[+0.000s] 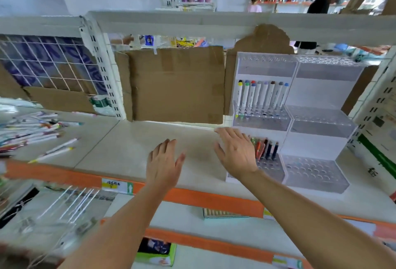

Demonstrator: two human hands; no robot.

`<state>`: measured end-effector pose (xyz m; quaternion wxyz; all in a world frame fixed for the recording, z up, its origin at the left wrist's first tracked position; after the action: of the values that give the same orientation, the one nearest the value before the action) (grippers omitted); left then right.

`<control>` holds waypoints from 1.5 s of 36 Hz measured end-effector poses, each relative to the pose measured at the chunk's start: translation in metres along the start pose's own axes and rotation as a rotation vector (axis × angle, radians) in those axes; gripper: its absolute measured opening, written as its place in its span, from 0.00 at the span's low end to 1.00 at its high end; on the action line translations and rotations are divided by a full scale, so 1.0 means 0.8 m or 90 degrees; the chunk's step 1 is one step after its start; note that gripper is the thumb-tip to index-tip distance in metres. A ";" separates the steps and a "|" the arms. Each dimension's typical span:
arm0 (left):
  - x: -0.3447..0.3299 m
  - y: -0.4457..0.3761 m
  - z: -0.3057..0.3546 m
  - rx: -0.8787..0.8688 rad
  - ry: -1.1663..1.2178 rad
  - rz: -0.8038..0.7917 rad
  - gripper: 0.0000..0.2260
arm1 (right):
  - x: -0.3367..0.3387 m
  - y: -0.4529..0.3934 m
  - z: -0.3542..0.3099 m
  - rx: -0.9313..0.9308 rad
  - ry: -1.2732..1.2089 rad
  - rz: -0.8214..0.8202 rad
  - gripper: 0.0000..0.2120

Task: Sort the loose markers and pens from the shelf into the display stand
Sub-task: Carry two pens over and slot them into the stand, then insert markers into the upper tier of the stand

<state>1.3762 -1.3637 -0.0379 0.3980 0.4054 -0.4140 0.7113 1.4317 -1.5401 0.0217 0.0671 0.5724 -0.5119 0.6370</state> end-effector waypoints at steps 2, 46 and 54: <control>0.003 0.011 -0.028 0.048 -0.023 -0.021 0.26 | -0.026 -0.005 -0.027 0.021 0.002 -0.098 0.20; 0.133 -0.008 -0.510 0.273 -0.076 -0.012 0.13 | -0.371 -0.204 -0.443 0.111 0.001 -0.461 0.22; 0.115 -0.062 -0.512 0.201 -0.101 -0.041 0.14 | -0.421 -0.231 -0.461 0.201 -0.052 -0.475 0.25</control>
<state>1.2869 -0.9520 -0.0756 0.3183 0.5307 -0.3139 0.7201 1.4250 -1.0162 -0.0747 0.1842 0.7471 -0.1674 0.6163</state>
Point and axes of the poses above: each hand's wrist, its own y-axis away from the middle knuckle, its own x-axis out of the back of the hand, z = x × y, the point moved 6 cm from there along -y, towards the middle knuckle, and after that the axes turned 1 degree about -y, right-handed, at the moved point
